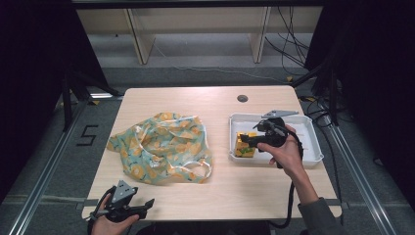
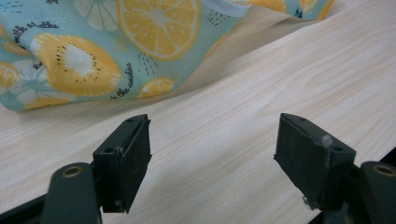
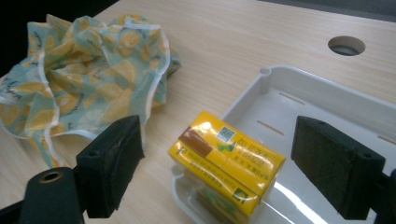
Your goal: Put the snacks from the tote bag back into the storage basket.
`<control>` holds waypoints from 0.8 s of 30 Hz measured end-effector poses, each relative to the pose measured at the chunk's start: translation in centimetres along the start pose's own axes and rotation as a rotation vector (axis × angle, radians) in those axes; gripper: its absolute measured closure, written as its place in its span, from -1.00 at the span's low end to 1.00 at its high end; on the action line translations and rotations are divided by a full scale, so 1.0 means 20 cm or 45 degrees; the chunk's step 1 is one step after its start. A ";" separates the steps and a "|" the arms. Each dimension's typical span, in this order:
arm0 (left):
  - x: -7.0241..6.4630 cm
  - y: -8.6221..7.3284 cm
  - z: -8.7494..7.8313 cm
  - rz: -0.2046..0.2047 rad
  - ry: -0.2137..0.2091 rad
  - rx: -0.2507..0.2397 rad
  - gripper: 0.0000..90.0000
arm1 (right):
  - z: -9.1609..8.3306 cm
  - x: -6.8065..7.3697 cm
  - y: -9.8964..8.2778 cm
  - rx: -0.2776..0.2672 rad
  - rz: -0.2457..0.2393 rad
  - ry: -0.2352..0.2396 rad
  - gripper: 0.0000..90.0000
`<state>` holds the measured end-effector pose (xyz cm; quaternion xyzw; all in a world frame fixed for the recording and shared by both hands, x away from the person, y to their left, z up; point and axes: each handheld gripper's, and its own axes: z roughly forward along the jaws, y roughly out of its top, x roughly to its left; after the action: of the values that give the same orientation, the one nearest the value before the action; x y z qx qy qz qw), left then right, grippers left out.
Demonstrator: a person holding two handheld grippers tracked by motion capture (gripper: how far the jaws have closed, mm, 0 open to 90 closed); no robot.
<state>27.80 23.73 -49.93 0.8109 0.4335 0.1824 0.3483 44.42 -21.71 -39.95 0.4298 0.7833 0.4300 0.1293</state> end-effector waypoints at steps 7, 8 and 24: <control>0.01 0.00 -0.01 0.014 -0.008 0.003 -0.42 | -0.07 0.01 -0.02 -0.026 0.041 -0.008 -0.61; 0.00 0.00 0.00 0.008 -0.016 0.014 -0.42 | -0.07 0.00 -0.03 -0.037 0.002 -0.011 -0.61; 0.00 0.00 -0.01 0.018 -0.001 0.018 -0.42 | -0.13 0.05 -0.13 -0.046 -0.022 -0.036 -0.61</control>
<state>27.76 23.84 -49.85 0.8166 0.4288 0.1814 0.3413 40.94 -23.10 -40.31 0.4266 0.7773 0.4368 0.1518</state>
